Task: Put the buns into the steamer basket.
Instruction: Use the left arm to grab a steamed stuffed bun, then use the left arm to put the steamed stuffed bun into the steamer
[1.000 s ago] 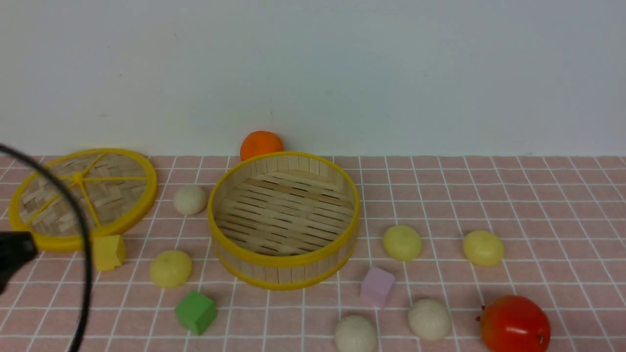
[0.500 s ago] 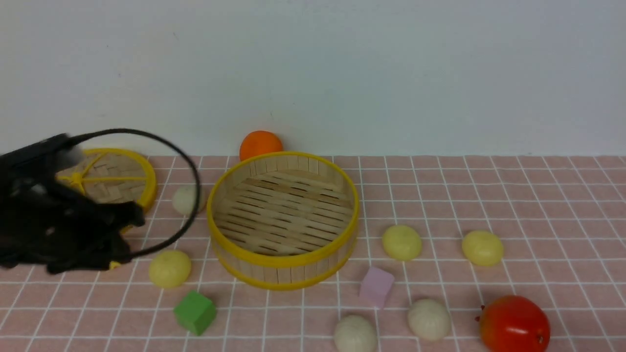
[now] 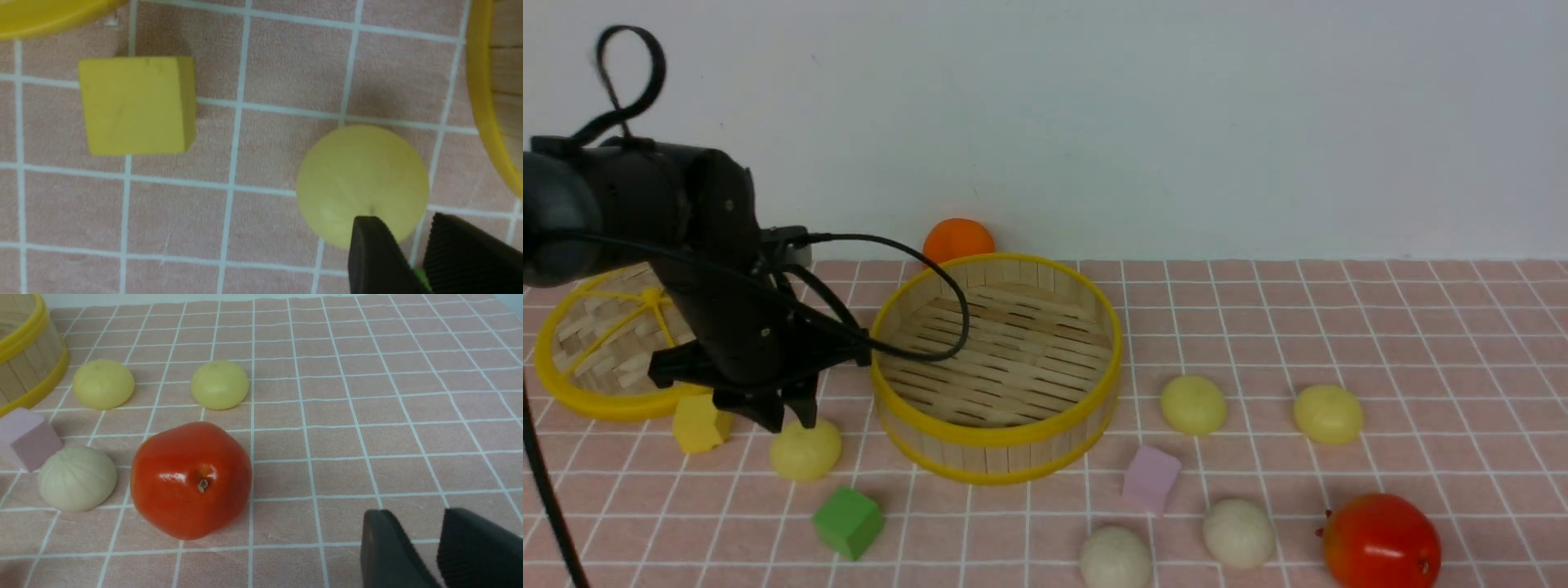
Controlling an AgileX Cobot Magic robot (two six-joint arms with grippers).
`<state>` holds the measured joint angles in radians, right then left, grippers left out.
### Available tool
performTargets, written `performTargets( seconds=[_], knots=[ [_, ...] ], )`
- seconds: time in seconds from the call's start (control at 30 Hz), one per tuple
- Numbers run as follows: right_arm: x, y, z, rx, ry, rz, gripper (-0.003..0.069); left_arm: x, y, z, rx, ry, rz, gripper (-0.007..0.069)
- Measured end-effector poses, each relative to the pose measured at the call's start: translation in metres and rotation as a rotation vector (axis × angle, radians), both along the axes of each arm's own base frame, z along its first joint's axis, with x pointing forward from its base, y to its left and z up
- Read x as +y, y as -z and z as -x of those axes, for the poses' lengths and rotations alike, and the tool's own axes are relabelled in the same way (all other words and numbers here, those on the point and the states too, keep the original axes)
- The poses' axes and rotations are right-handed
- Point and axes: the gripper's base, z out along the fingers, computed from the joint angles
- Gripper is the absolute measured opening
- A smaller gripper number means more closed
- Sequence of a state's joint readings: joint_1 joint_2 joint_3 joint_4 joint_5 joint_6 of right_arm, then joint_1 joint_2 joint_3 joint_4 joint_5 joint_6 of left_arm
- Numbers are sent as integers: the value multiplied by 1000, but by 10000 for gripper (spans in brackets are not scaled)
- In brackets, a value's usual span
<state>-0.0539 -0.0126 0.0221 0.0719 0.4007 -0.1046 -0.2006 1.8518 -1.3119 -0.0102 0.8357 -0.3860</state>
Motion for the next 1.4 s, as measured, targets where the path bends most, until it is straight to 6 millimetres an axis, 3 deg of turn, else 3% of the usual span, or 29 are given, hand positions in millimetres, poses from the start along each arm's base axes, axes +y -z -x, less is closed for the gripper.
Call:
performTargets(
  seconds=[0.43,0.5,0.53,0.6,0.67,0.87,0.93,0.97,1.03,1.1,1.23,1.4],
  knots=[
    [0,0,0,0,0,0,242,-1,31,-11,27,39,-32,220],
    [0,0,0,0,0,0,242,-2,31,-11,29,47,-27,172],
    [0,0,0,0,0,0,242,-2,28,-12,32,52,-29,94],
    [0,0,0,0,0,0,242,-2,24,-13,47,56,-28,13],
    [0,0,0,0,0,0,242,-2,21,-14,55,61,-31,13],
    [0,0,0,0,0,0,242,-3,-19,-14,53,82,-34,13],
    [0,0,0,0,0,0,242,-8,-58,-13,-35,85,12,13],
    [0,0,0,0,0,0,242,-8,-62,-13,-46,87,17,13],
    [0,0,0,0,0,0,242,-26,-88,-10,-125,136,87,13],
    [0,0,0,0,0,0,242,-42,-93,-9,-162,165,135,13],
    [0,0,0,0,0,0,242,-65,-81,-15,-195,193,175,13],
    [0,0,0,0,0,0,242,-76,-39,-32,-126,134,174,13]
  ],
)
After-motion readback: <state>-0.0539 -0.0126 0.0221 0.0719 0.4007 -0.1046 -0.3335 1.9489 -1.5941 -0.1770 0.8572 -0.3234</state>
